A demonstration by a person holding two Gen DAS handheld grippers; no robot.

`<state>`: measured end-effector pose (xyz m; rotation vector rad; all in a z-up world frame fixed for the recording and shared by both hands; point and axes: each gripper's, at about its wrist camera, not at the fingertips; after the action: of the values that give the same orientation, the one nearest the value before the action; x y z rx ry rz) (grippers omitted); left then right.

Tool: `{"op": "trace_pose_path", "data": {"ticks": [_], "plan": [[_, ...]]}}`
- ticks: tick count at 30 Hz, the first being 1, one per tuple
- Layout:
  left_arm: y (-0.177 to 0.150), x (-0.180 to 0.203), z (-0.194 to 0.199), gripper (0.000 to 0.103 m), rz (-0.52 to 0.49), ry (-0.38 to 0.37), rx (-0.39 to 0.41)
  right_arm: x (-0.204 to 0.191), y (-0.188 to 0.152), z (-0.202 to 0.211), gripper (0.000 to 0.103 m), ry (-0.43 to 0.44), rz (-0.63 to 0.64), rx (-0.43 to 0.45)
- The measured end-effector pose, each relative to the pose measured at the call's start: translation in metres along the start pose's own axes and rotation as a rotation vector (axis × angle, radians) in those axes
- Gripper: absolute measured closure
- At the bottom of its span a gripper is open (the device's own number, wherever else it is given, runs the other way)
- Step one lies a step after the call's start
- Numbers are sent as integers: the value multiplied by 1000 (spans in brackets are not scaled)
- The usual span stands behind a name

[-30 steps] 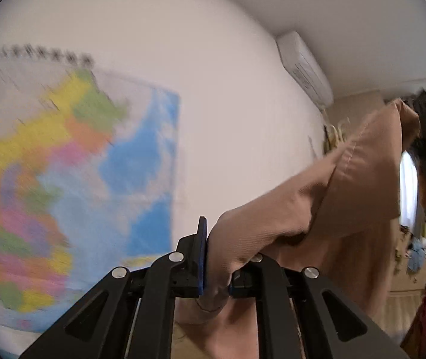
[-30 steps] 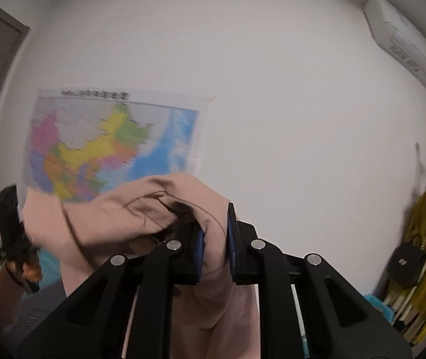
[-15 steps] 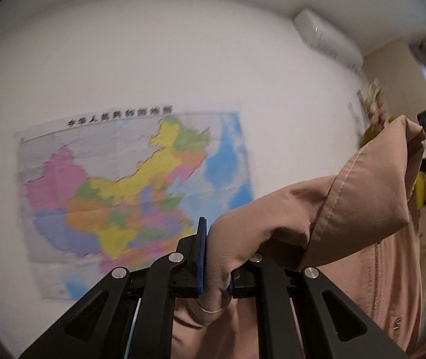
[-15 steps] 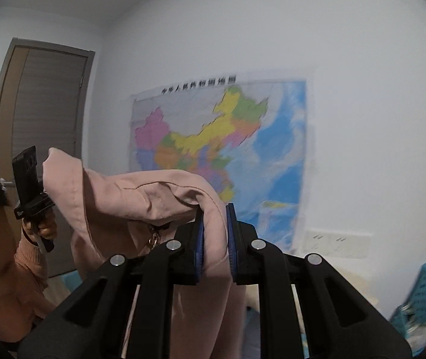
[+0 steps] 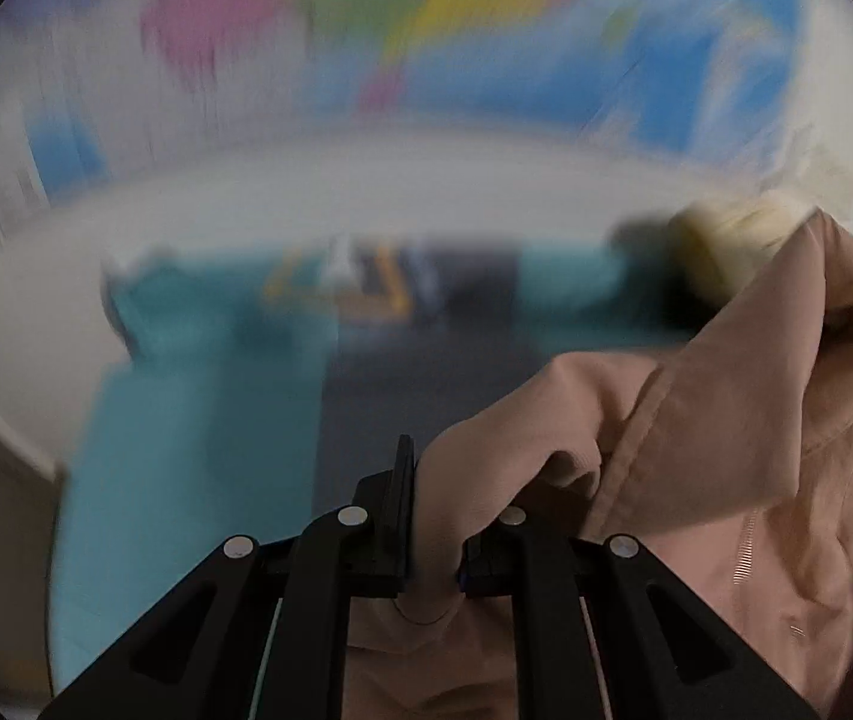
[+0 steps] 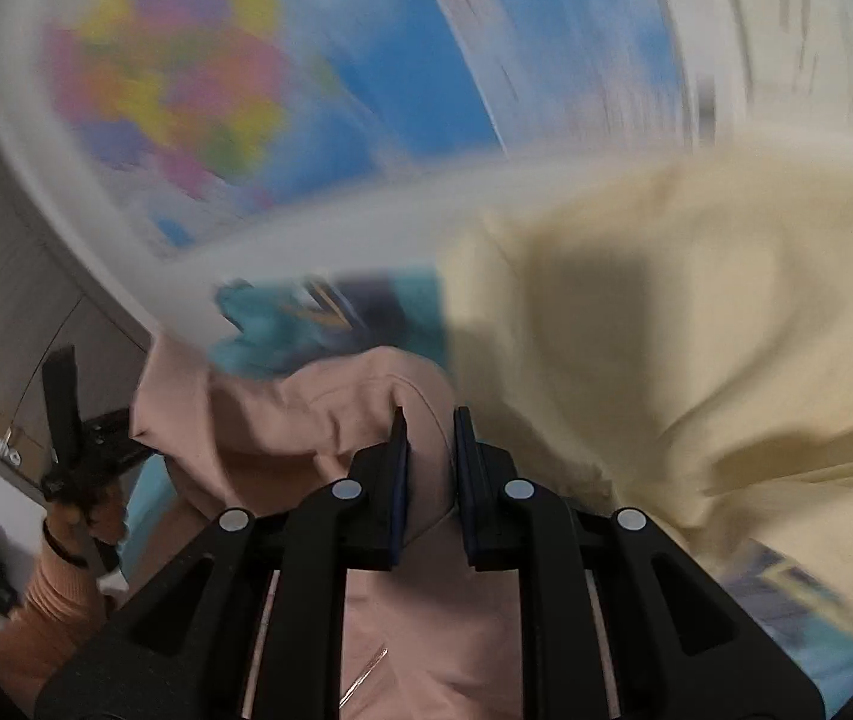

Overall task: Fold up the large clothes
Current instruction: 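Grasp the pink jacket with the left gripper while the right gripper lifts it, then lower the held pink jacket onto the bed and open both grippers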

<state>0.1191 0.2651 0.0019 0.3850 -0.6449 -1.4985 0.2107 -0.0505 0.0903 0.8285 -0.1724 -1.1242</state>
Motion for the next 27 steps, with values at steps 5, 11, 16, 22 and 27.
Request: {"op": "trace_pose_path", "data": {"ticks": [5, 11, 16, 22, 27], "plan": [[12, -17, -37, 94, 22, -56, -35, 12, 13, -33, 89, -42, -15, -35], [46, -23, -63, 75, 69, -70, -84, 32, 44, -58, 81, -95, -70, -28], [42, -30, -72, 56, 84, -70, -100, 28, 35, -28, 37, -191, -27, 68], [12, -30, -15, 42, -38, -104, 39, 34, -51, 54, 15, -178, 80, 117], [-20, -22, 20, 36, -107, -120, 70, 53, -140, 45, 16, -198, 33, -49]]}}
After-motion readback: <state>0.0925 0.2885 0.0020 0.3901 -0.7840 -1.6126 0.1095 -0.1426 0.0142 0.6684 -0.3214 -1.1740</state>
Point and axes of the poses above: each gripper's, at about its wrist camera, not at the fingertips, and z roughly against the way its jaws point, x to its right, y to its top, and after that the axes turned 9 degrees about -y, right-handed
